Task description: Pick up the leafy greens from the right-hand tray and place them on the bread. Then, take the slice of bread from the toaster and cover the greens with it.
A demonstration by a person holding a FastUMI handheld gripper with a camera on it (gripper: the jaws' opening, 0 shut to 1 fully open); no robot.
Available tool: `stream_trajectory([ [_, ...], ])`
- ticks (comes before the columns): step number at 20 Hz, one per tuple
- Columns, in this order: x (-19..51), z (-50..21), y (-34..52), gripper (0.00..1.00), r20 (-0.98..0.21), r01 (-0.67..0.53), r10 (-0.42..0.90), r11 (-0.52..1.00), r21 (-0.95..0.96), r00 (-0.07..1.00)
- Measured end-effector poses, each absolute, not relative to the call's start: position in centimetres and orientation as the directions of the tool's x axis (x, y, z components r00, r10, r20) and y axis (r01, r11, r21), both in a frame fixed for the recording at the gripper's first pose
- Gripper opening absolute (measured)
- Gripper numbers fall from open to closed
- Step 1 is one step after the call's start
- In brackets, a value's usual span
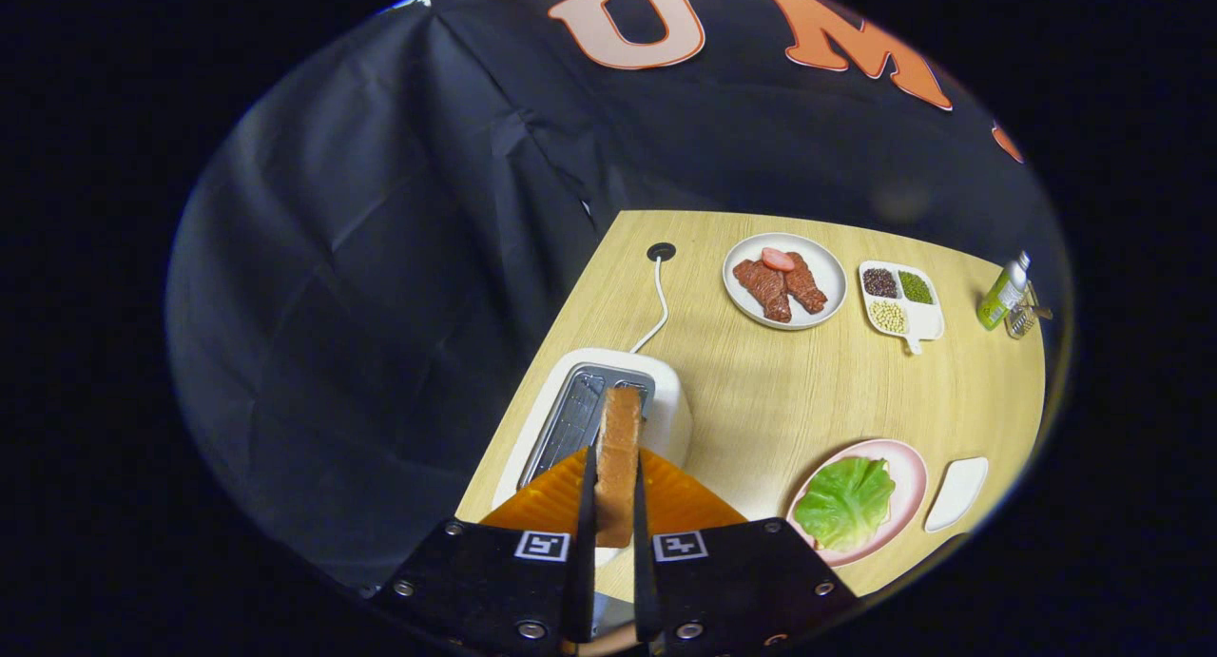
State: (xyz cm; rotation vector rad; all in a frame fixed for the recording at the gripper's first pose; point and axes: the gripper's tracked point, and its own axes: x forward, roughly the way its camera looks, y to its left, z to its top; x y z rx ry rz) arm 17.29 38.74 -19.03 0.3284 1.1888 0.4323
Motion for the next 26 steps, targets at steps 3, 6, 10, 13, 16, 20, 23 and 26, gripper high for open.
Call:
stream_trajectory([
  [3, 17.1, -16.9, 36.4, 0.15, -0.772, -0.127, 0.534, 0.842, 0.525, 0.346],
  [6, 16.8, -16.0, 34.1, 0.14, -0.737, -0.114, 0.558, 0.819, 0.562, 0.380],
  [10, 15.9, -16.9, 30.6, 0.14, -0.731, -0.082, 0.565, 0.809, 0.583, 0.383],
  [13, 15.1, -19.0, 28.2, 0.14, -0.735, -0.055, 0.566, 0.805, 0.591, 0.374],
  [16, 13.8, -21.3, 26.2, 0.14, -0.738, -0.049, 0.574, 0.800, 0.598, 0.356],
  [20, 12.5, -23.7, 24.2, 0.14, -0.731, -0.054, 0.579, 0.796, 0.603, 0.361],
  [23, 11.8, -25.1, 23.2, 0.14, -0.711, -0.044, 0.601, 0.774, 0.631, 0.365],
  [26, 11.3, -26.8, 21.5, 0.14, -0.691, -0.027, 0.614, 0.755, 0.655, 0.381],
])
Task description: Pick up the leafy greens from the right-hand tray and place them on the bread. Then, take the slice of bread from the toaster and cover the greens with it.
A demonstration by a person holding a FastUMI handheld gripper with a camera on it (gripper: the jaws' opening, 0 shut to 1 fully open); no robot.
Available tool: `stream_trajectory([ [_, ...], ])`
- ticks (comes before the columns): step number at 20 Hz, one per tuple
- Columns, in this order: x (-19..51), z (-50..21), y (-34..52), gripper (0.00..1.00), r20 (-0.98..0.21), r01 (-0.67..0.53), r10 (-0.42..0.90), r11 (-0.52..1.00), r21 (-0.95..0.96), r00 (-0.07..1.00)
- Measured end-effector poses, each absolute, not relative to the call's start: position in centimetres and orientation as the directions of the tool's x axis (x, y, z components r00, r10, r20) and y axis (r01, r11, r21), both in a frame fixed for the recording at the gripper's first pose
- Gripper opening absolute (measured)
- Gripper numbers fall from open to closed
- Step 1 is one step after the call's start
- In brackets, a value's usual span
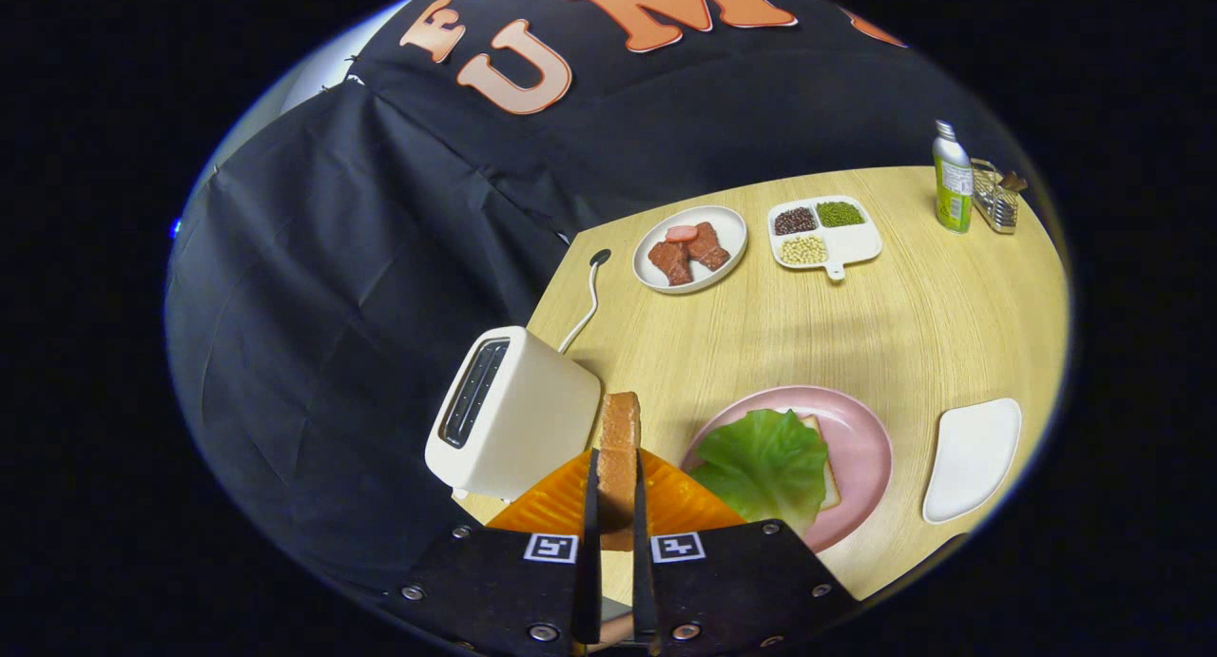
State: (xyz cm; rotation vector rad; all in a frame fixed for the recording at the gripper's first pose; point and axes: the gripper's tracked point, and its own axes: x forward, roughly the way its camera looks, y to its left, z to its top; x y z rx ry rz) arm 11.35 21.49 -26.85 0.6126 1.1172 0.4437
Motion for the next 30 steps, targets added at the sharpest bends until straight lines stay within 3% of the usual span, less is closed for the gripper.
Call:
stream_trajectory([
  [14, 9.3, -35.2, 16.6, 0.14, -0.638, 0.088, 0.658, 0.665, 0.741, 0.401],
  [25, 8.3, -38.8, 14.5, 0.15, -0.683, 0.062, 0.599, 0.731, 0.680, 0.419],
  [30, 8.2, -39.8, 14.1, 0.29, -0.700, 0.070, 0.572, 0.751, 0.656, 0.428],
])
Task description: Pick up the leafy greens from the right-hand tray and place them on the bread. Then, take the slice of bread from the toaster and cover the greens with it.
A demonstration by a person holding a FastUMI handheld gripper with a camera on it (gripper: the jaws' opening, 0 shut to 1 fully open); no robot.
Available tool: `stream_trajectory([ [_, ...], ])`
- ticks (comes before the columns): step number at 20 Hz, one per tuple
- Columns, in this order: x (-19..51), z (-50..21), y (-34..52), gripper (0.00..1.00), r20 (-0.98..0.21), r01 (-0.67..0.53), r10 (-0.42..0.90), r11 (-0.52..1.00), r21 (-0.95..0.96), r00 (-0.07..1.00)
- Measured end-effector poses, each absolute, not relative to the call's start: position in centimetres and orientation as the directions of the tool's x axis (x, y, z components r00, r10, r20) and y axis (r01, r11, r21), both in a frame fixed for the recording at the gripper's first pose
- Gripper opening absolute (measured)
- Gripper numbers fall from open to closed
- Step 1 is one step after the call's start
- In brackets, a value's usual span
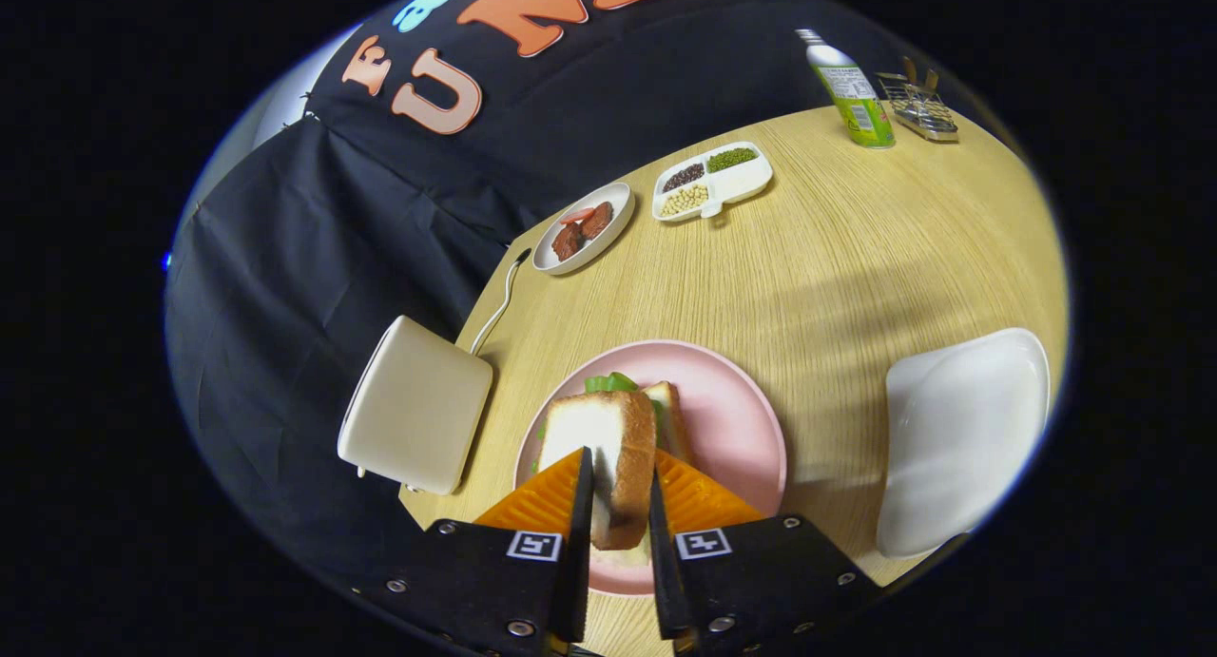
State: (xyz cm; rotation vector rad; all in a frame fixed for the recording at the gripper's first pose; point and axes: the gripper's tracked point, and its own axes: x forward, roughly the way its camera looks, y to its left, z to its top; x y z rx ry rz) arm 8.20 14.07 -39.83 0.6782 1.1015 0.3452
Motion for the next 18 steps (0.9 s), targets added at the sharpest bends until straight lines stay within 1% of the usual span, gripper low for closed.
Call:
stream_trajectory([
  [1, 8.1, -40.1, 13.9, 0.32, -0.712, 0.079, 0.556, 0.762, 0.643, 0.428],
  [2, 8.1, -40.4, 13.4, 0.40, -0.726, 0.081, 0.537, 0.778, 0.623, 0.430],
  [6, 8.5, -38.8, 12.8, 0.62, -0.713, 0.064, 0.507, 0.792, 0.607, 0.484],
  [9, 9.3, -36.4, 11.4, 0.61, -0.680, 0.051, 0.467, 0.803, 0.594, 0.565],
  [12, 10.0, -33.1, 8.9, 0.66, -0.641, 0.027, 0.406, 0.832, 0.554, 0.652],
  [15, 10.9, -28.5, 6.7, 0.74, -0.584, -0.016, 0.333, 0.877, 0.480, 0.740],
  [18, 10.8, -23.0, 4.9, 0.84, -0.501, -0.039, 0.253, 0.916, 0.400, 0.828],
])
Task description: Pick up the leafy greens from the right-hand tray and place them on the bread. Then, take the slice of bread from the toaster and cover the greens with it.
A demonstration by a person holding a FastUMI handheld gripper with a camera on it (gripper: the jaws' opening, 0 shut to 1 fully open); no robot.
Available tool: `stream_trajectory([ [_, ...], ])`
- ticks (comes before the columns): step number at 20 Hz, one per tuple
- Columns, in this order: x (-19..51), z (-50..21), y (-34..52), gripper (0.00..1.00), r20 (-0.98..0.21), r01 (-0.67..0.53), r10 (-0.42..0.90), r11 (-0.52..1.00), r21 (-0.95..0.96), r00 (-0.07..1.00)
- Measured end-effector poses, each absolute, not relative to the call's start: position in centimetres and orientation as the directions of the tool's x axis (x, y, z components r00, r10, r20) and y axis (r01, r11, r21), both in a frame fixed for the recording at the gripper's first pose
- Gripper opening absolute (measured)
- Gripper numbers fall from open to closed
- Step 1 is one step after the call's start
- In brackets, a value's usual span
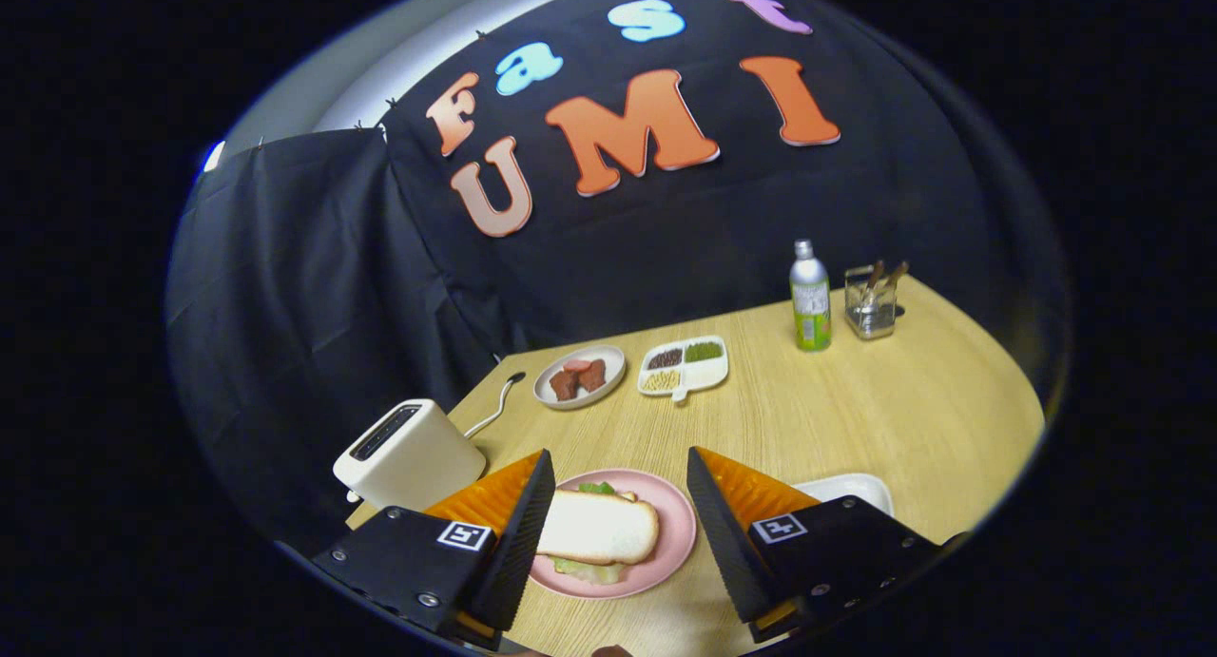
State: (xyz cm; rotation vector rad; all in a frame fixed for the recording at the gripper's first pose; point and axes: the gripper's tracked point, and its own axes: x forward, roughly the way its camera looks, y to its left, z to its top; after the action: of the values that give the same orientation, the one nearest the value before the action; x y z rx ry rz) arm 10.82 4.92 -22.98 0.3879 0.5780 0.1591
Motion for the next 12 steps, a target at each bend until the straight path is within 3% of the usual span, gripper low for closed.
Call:
stream_trajectory([
  [6, 8.4, -14.5, 2.7, 0.94, -0.380, -0.036, 0.116, 0.977, 0.212, 0.918],
  [12, 5.7, -9.7, 0.9, 0.98, -0.297, 0.071, -0.058, 0.997, 0.032, 0.953],
])
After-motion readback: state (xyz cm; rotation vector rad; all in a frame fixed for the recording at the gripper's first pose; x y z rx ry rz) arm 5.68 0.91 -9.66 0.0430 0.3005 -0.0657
